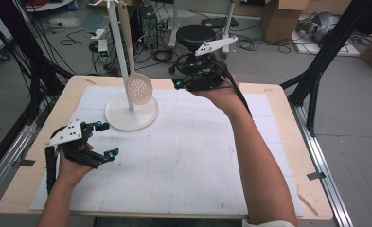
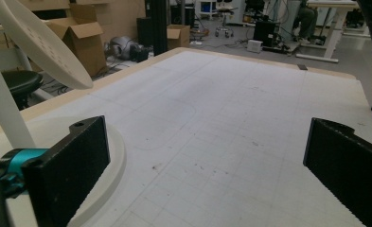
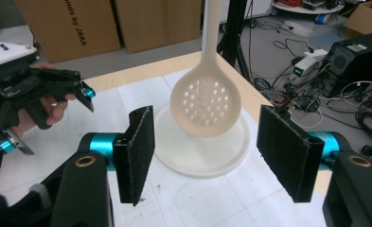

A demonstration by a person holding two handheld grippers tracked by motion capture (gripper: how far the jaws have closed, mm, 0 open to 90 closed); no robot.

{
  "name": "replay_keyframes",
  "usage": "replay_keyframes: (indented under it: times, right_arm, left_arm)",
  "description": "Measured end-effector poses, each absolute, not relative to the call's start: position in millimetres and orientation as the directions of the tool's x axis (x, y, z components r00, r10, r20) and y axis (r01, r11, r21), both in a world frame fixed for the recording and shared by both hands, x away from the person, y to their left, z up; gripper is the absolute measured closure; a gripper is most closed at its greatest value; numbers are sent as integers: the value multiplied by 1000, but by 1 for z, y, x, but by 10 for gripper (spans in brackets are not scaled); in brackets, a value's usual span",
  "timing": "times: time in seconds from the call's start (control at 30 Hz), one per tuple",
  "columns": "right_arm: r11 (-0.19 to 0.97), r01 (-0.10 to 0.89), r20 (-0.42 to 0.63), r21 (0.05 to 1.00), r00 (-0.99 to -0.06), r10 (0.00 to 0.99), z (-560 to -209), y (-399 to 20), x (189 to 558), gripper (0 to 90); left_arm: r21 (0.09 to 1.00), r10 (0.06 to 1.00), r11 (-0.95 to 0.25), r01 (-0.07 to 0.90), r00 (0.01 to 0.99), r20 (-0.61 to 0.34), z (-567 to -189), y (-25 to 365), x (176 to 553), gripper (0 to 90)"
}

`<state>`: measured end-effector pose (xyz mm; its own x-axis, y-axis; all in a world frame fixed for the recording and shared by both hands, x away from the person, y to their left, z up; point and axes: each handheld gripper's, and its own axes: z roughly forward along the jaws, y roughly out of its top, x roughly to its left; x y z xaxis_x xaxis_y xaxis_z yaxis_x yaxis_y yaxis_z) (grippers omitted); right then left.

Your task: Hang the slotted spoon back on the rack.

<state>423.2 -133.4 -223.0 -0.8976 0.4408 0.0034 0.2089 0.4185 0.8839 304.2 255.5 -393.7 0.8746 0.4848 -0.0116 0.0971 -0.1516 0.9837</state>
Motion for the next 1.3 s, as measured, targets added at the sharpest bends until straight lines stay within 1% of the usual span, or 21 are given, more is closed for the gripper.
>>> replay_keyframes:
  times: [0.27,0.57,0.77,1.3]
  right_arm:
    - [377,237,45,895,-890,454,-244,-158,405,346]
    - [345,211,35,915,-890,454,-265,-181,378,318]
    - [333,217,41,917,-885,463,-279,-193,365,296]
    - [259,269,102,928,-850,517,-328,-224,338,233]
  left_arm:
    - [982,482,-155,104,876,-17,-395,255,305,18]
    - [981,480,-164,107,877,-16,-395,254,305,18]
    - [981,475,-158,114,880,-26,-396,253,306,17]
    - [977,470,-174,127,882,-31,-399,251,307,18]
